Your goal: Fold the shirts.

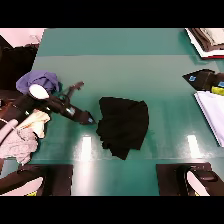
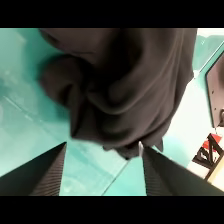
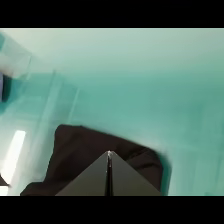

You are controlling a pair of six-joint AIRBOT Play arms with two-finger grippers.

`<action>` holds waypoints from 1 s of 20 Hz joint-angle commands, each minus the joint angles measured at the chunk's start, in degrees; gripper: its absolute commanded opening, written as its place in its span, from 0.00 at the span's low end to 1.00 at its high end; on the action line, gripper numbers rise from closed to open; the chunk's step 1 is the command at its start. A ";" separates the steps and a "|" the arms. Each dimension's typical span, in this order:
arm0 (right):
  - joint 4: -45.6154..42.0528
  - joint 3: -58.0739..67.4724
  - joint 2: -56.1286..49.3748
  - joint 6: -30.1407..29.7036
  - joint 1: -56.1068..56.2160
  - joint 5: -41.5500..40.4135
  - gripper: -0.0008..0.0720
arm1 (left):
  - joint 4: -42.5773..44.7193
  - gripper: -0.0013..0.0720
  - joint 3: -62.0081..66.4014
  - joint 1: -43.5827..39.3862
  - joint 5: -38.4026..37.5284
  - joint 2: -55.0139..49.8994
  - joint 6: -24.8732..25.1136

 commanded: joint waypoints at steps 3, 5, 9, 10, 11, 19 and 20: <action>0.70 0.04 -2.69 -0.04 0.04 2.91 0.04 | -3.45 0.75 -6.47 -9.05 13.35 0.24 2.05; 0.68 0.04 -2.60 -0.07 0.04 2.82 0.04 | -3.37 0.75 -6.47 -10.10 13.42 0.24 0.90; 0.61 0.02 -2.56 -0.09 0.07 5.31 0.04 | -0.96 0.05 -3.89 -9.38 7.69 0.37 -3.23; 0.55 0.02 -2.58 -0.09 0.04 7.15 0.04 | 1.07 0.05 -1.27 -8.81 5.38 0.98 -5.18; 0.48 -0.20 -2.58 -0.09 0.04 9.51 0.04 | 3.04 0.05 2.32 -7.87 3.10 2.25 -5.81; 6.45 -21.68 -6.03 -0.98 0.07 13.27 0.80 | 9.09 0.05 24.17 -5.01 -7.43 8.31 -6.60; 9.51 -24.85 -8.20 -2.32 0.15 11.82 0.80 | 9.46 0.05 24.09 -5.01 -7.41 8.26 -6.60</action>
